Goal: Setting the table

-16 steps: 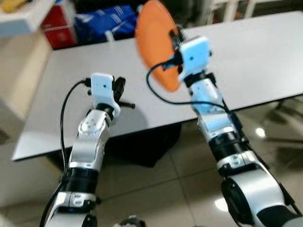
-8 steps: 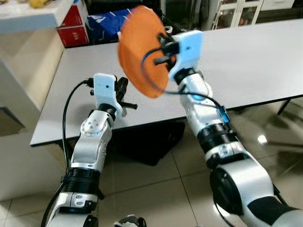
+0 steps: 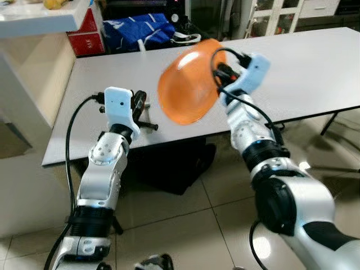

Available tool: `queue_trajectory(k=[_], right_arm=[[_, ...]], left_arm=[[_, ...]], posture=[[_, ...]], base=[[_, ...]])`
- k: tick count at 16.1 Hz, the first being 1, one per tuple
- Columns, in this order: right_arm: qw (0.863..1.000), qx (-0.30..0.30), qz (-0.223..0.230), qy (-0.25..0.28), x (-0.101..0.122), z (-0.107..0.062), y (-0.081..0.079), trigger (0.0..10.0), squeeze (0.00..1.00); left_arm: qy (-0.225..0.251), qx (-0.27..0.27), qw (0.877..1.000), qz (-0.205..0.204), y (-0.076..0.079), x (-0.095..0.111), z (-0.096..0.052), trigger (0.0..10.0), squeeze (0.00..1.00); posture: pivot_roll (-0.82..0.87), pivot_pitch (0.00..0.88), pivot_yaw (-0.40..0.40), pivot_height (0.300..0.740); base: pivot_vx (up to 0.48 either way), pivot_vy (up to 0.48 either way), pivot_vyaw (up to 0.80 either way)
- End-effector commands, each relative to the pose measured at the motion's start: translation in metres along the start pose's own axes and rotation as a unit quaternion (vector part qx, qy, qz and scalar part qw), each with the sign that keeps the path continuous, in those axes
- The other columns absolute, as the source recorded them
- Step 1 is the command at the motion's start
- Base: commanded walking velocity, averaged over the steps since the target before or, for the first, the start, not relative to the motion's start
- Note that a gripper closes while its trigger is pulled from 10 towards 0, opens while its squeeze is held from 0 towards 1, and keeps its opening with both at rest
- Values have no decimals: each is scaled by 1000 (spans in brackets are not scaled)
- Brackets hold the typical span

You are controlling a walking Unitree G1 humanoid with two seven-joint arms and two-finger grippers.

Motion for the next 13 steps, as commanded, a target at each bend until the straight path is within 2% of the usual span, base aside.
queue_trajectory(k=[1, 4, 5, 9, 10, 11, 13], right_arm=[[1000, 0, 18, -7, -4, 0, -3, 10000, 0], [999, -21, 17, -21, -14, -5, 13, 10000, 0], [1000, -18, 15, -18, -13, -5, 12, 10000, 0], [1000, 13, -8, -8, -9, -4, 3, 10000, 0], [999, 33, -39, 16, 1, -2, -6, 10000, 0], [993, 60, -90, 54, 17, -1, -19, 10000, 0], [970, 106, -179, 124, 45, -5, -40, 10000, 0]], left_arm=[[-8, 6, 1000, 11, -5, -3, -4, 10000, 0], [-10, 8, 1000, 15, -5, -1, -5, 10000, 0], [-10, 8, 1000, 13, -5, 0, -4, 10000, 0], [-6, 6, 1000, 9, -3, 3, -2, 10000, 0], [-5, 6, 1000, 5, -2, 3, -2, 10000, 0], [-4, 6, 1000, 2, -2, 3, -2, 10000, 0], [-5, 10, 1000, 2, -3, 3, -2, 10000, 0]], posture=[[18, 0, 73, 740], [18, 0, 78, 740], [15, 0, 81, 740], [-4, 0, 88, 740], [-4, 0, 88, 740], [-16, 0, 86, 740], [-28, 0, 79, 740]], base=[[0, 0, 0], [0, 0, 0], [0, 0, 0], [386, 188, 0], [416, 240, 0], [416, 0, 0], [422, 0, 0]])
Point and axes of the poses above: a point about 5 cm out from each wrist's last joint towards the gripper, its own z axis pointing out of the wrist towards the gripper, its own x axis along the axis of the wrist's last joint, y = z × x, the point moved 4 cm from there along z, pointing out of the wrist towards the gripper, and after that the axes turned 13 degrees about z, right-handed, at the moved point
